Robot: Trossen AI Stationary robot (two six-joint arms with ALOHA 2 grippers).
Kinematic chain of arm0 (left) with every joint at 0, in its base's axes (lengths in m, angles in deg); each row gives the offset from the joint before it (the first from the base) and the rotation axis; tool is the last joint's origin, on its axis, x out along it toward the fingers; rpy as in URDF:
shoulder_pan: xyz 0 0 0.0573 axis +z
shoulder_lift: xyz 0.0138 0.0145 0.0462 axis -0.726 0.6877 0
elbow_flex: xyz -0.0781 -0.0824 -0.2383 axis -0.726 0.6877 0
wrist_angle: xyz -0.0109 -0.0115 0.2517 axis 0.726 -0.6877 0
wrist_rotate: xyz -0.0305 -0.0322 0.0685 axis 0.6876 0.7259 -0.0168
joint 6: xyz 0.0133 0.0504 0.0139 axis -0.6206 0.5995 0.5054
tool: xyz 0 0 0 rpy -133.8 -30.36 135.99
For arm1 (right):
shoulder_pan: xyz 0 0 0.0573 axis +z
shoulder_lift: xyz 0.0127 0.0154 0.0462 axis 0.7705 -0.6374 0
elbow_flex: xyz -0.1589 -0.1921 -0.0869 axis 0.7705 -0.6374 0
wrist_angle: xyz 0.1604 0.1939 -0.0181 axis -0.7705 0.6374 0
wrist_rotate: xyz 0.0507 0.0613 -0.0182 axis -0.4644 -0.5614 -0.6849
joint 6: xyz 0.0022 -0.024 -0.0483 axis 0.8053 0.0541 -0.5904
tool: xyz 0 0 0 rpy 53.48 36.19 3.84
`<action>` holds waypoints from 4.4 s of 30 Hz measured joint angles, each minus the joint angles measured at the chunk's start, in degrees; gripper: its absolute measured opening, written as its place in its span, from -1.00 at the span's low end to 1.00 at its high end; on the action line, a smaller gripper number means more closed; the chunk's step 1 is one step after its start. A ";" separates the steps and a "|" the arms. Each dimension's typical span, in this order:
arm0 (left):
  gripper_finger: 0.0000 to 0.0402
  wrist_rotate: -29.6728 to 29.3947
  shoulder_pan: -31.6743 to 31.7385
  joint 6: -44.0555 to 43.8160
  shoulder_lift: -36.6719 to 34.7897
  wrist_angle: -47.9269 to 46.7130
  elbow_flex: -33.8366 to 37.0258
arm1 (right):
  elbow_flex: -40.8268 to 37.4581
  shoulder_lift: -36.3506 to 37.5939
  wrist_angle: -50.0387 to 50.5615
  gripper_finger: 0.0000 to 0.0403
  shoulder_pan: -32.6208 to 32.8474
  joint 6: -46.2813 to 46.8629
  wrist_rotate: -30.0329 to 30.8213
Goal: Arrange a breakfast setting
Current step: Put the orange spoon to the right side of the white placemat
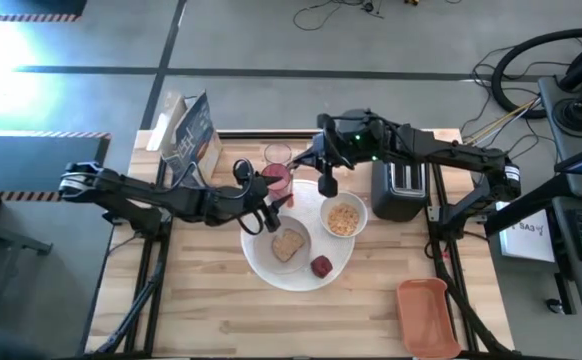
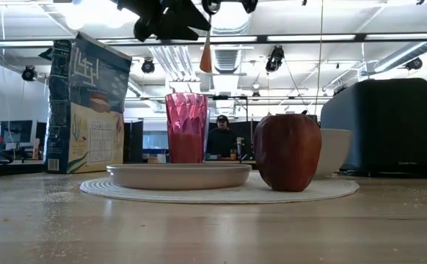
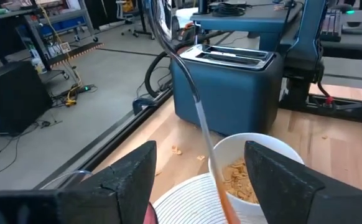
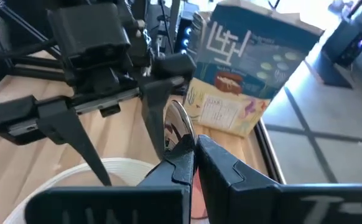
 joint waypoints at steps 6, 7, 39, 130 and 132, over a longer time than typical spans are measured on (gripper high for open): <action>0.11 1.47 0.00 -0.44 2.06 0.17 -1.26 | 0.00 -0.02 -1.64 -0.96 1.55 -3.52 -0.44; 0.11 1.47 0.00 -0.44 2.39 0.06 -1.40 | 0.00 -0.02 -1.78 -0.96 1.83 -3.85 -0.44; -0.99 4.68 0.02 -1.88 2.60 -2.38 -1.77 | 0.00 0.22 -1.12 -0.96 2.60 -3.15 0.04; -1.00 -0.18 5.41 12.68 0.68 13.28 -5.69 | -10.42 6.82 -13.40 0.04 3.30 20.23 18.69; -1.00 0.86 5.38 13.09 1.08 14.69 -5.59 | -11.40 6.15 -15.69 0.04 3.24 20.25 16.39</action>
